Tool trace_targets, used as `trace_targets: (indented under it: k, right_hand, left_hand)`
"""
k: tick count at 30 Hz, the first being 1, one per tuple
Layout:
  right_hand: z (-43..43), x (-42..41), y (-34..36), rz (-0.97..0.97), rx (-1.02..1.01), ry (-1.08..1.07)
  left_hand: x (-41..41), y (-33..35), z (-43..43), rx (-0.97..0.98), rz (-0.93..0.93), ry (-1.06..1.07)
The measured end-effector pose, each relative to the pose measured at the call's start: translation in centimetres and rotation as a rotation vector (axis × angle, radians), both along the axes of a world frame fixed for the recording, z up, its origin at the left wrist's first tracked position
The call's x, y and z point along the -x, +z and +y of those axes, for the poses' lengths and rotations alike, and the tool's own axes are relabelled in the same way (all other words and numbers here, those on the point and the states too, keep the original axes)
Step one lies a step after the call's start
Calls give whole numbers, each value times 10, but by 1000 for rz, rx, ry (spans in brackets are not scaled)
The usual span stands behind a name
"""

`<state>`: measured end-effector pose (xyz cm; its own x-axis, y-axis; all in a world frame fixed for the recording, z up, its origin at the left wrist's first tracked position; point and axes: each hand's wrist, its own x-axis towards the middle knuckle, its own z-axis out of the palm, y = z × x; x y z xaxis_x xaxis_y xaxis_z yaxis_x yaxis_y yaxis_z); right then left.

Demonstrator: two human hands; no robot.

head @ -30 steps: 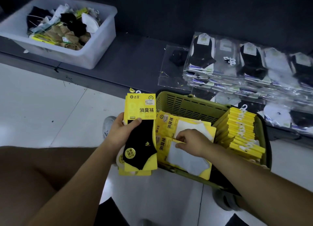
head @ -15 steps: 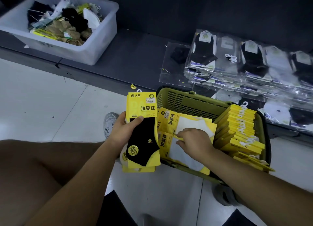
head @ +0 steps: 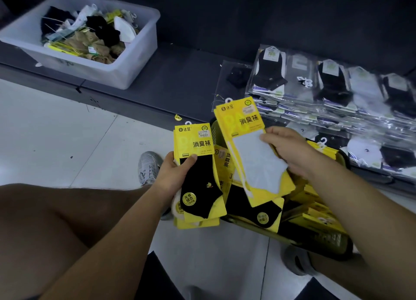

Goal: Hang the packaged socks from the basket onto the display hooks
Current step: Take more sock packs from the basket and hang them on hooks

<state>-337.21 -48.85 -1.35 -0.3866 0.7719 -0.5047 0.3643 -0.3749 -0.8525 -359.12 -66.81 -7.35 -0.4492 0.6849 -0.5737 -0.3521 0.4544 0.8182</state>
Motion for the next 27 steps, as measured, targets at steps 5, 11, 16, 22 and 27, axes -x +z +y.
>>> trace_targets:
  k: [5,11,16,22,27]
  right_hand:
    - [-48,37,-10,139,214,28]
    - [-51,42,-33,-63,-118,195]
    - [-10,4,-74,-713,-650,582]
    - [-7,-5,-104,-784,-760,623]
    - [-9,-4,-104,-822,-883,570]
  left_hand:
    - [-18,11,2,-86,18,-51]
    - [-13,5,2,-117,-150,-57]
    - [-2,-1,-2,-74,-163,-6]
    - [2,-7,0,-86,-184,-38]
    - [1,-9,3,-85,-186,-46]
